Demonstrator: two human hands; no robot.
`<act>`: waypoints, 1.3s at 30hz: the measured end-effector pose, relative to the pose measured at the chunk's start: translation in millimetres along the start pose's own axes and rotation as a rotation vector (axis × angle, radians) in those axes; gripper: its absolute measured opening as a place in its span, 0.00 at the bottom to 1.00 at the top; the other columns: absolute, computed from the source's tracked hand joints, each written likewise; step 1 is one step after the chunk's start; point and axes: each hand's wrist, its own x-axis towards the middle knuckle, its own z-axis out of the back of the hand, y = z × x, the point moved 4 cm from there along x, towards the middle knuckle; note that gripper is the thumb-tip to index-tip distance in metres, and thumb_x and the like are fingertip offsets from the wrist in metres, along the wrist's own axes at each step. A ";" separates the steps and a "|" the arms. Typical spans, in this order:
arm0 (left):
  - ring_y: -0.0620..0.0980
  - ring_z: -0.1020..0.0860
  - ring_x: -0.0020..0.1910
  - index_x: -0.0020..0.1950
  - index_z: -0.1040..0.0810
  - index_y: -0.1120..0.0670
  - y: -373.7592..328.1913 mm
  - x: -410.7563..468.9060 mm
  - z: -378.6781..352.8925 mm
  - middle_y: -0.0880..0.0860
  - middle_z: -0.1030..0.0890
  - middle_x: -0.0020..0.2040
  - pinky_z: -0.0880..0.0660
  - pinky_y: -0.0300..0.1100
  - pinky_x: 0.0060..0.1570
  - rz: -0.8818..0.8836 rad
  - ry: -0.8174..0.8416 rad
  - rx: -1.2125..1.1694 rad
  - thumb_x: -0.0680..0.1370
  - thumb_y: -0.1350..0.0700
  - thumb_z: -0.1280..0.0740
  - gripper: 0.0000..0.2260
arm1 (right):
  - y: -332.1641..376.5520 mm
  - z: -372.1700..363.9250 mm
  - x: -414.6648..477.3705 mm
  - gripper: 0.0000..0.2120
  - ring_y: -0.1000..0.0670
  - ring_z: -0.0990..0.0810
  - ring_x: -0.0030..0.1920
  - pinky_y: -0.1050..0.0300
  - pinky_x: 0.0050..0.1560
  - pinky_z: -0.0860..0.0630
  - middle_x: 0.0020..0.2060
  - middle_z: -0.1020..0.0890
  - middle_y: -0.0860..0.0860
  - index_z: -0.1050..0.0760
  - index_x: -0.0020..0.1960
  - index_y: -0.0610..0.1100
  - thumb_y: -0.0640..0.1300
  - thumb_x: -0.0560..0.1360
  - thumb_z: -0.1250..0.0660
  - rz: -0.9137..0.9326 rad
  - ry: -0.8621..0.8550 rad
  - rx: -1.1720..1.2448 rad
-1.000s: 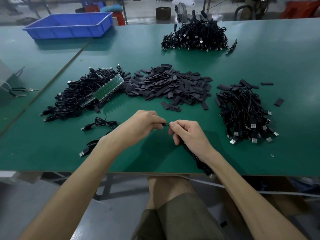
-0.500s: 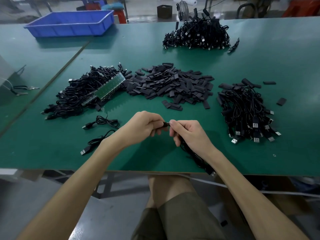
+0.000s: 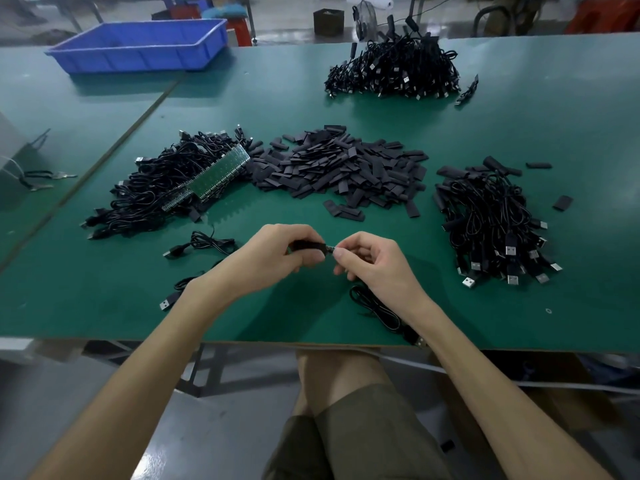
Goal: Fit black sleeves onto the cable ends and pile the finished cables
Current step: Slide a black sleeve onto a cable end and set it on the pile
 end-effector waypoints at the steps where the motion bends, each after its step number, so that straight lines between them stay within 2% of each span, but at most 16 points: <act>1: 0.40 0.23 0.39 0.53 0.17 0.51 -1.4 -0.8 0.6 0.44 0.18 0.43 0.29 0.31 0.43 -0.046 -0.025 0.063 0.79 0.57 0.28 0.04 | -0.5 0.0 0.1 0.04 0.57 0.19 0.35 0.64 0.39 0.24 0.35 0.14 0.49 0.18 0.48 0.44 0.42 0.81 0.29 -0.003 -0.003 -0.007; 4: 0.48 0.23 0.46 0.60 0.17 0.56 -6.4 -4.5 -0.3 0.50 0.20 0.49 0.27 0.39 0.50 -0.178 -0.065 0.229 0.80 0.57 0.29 0.10 | -1.1 -0.2 0.1 0.05 0.58 0.20 0.34 0.65 0.37 0.24 0.35 0.14 0.49 0.18 0.47 0.44 0.43 0.81 0.31 -0.012 -0.006 -0.016; 9: 0.49 0.24 0.41 0.58 0.17 0.57 -9.8 -12.3 -1.5 0.51 0.21 0.47 0.26 0.44 0.47 -0.278 -0.170 0.191 0.80 0.60 0.31 0.08 | -1.7 -0.7 0.4 0.06 0.56 0.22 0.33 0.65 0.37 0.25 0.34 0.14 0.50 0.19 0.47 0.45 0.43 0.81 0.32 -0.017 0.004 -0.002; 12: 0.50 0.22 0.43 0.59 0.17 0.58 -8.9 -14.6 -5.2 0.51 0.20 0.48 0.24 0.46 0.49 -0.303 -0.217 0.170 0.80 0.60 0.31 0.08 | -1.3 -0.7 0.7 0.06 0.56 0.23 0.33 0.65 0.37 0.25 0.32 0.16 0.51 0.19 0.46 0.45 0.43 0.82 0.32 -0.014 0.012 0.003; 17: 0.49 0.21 0.46 0.61 0.18 0.57 -10.1 -17.3 -8.4 0.50 0.21 0.50 0.22 0.45 0.50 -0.349 -0.277 0.192 0.80 0.60 0.31 0.10 | -0.3 0.6 0.5 0.07 0.57 0.22 0.33 0.65 0.37 0.25 0.31 0.17 0.52 0.19 0.47 0.43 0.41 0.83 0.33 -0.014 0.012 0.016; 21: 0.49 0.20 0.47 0.60 0.17 0.60 -13.1 -18.2 -10.6 0.53 0.20 0.49 0.26 0.30 0.55 -0.395 -0.333 0.226 0.78 0.67 0.29 0.11 | 1.1 0.5 -0.2 0.07 0.57 0.24 0.32 0.66 0.37 0.26 0.31 0.17 0.52 0.19 0.47 0.44 0.42 0.83 0.33 -0.016 0.016 0.023; 22: 0.50 0.21 0.47 0.60 0.17 0.60 -13.9 -19.1 -11.4 0.53 0.20 0.49 0.26 0.31 0.54 -0.396 -0.349 0.237 0.78 0.67 0.28 0.11 | 1.5 0.8 -0.6 0.07 0.57 0.24 0.32 0.66 0.37 0.26 0.31 0.17 0.52 0.19 0.46 0.45 0.42 0.82 0.33 -0.015 0.016 0.028; 24: 0.49 0.20 0.46 0.59 0.16 0.59 -13.8 -20.4 -11.4 0.53 0.18 0.49 0.23 0.38 0.51 -0.376 -0.369 0.216 0.77 0.65 0.27 0.11 | 1.9 0.9 -0.8 0.07 0.56 0.24 0.32 0.65 0.37 0.26 0.31 0.17 0.52 0.19 0.46 0.45 0.44 0.82 0.32 -0.011 0.018 0.034; 28: 0.44 0.20 0.41 0.58 0.14 0.57 -5.7 -17.4 -7.6 0.51 0.17 0.46 0.22 0.42 0.47 -0.261 -0.297 0.018 0.77 0.64 0.28 0.10 | -0.9 -0.2 0.1 0.05 0.55 0.22 0.34 0.63 0.38 0.25 0.32 0.17 0.52 0.20 0.46 0.45 0.42 0.81 0.31 -0.017 0.025 0.030; 32: 0.40 0.22 0.40 0.58 0.15 0.58 -8.7 -15.0 -9.0 0.50 0.18 0.46 0.23 0.45 0.47 -0.272 -0.228 0.067 0.78 0.64 0.29 0.09 | -2.8 -0.9 0.1 0.05 0.54 0.23 0.34 0.61 0.38 0.26 0.31 0.17 0.52 0.20 0.46 0.45 0.41 0.81 0.30 -0.025 0.036 0.021; 36: 0.49 0.21 0.45 0.59 0.16 0.57 -16.1 -14.4 -9.0 0.51 0.19 0.49 0.23 0.48 0.49 -0.325 -0.228 0.144 0.79 0.64 0.30 0.10 | -1.6 0.0 -0.3 0.06 0.55 0.24 0.32 0.64 0.36 0.27 0.31 0.17 0.53 0.20 0.47 0.45 0.40 0.82 0.32 -0.027 0.033 0.033; 39: 0.54 0.20 0.45 0.59 0.17 0.59 -21.1 -15.1 -9.3 0.55 0.19 0.48 0.22 0.52 0.48 -0.381 -0.233 0.217 0.79 0.64 0.30 0.09 | -1.3 0.1 -0.2 0.06 0.54 0.25 0.32 0.62 0.35 0.28 0.30 0.17 0.53 0.19 0.47 0.44 0.40 0.82 0.32 -0.035 0.028 0.029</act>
